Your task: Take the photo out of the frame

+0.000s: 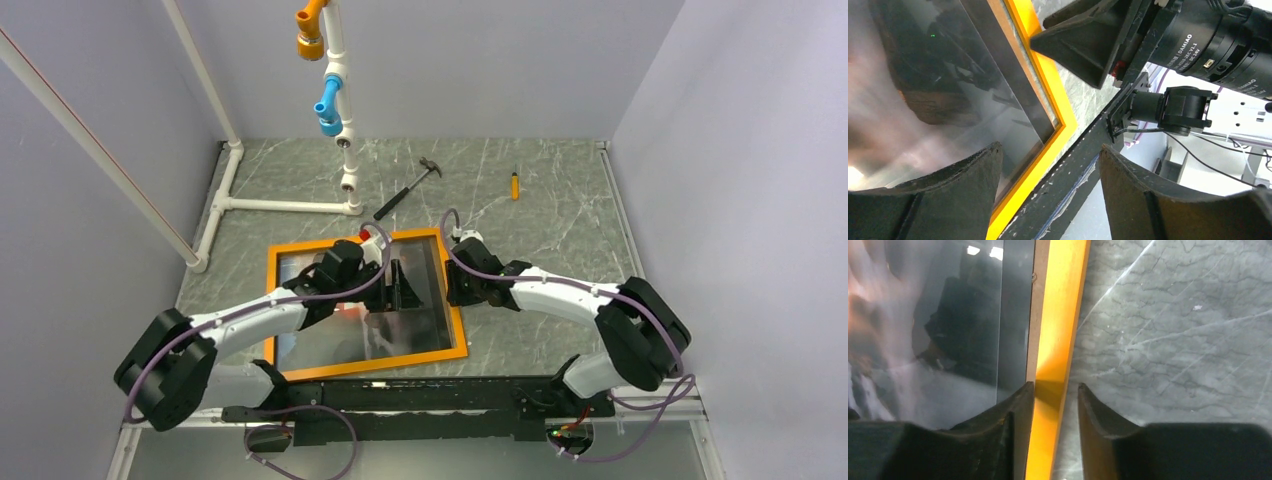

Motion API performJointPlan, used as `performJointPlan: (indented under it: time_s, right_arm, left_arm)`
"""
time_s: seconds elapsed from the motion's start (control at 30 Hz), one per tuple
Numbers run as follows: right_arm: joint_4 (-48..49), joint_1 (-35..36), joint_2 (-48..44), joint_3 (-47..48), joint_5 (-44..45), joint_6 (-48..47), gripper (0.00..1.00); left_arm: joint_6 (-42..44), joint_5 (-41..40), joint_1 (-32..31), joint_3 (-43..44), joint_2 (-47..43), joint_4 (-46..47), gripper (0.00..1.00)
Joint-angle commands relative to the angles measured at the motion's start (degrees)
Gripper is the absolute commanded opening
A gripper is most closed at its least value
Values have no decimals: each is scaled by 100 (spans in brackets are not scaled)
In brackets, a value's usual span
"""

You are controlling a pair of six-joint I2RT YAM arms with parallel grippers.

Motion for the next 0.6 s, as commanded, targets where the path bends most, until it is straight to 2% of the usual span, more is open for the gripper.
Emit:
performJointPlan:
  time_s: [0.0, 0.1, 0.17, 0.23, 0.27, 0.37, 0.47, 0.57]
  right_arm:
    - [251, -4, 422, 229, 115, -81, 46]
    - [504, -2, 704, 310, 275, -137, 46]
    - [547, 2, 892, 443, 561, -166, 36]
    - [489, -2, 972, 593, 637, -182, 18]
    - [471, -2, 933, 640, 632, -178, 13]
    - [268, -24, 727, 809, 425, -15, 11]
    - [-205, -78, 693, 1195, 154, 194, 0]
    - [-513, -169, 658, 1371, -202, 341, 0]
  left_arm:
    - [-358, -72, -166, 282, 262, 823, 73]
    - [-219, -240, -167, 304, 31, 482, 73]
    - [44, -464, -166, 441, -192, -31, 73]
    - [224, -695, -161, 515, -454, -452, 75]
    - [300, -795, -150, 539, -604, -716, 76]
    - [485, -1077, -82, 582, -1020, -1251, 78]
    - [647, -1200, 81, 595, -1374, -1679, 80]
    - [848, -1264, 310, 694, -1652, -2260, 82]
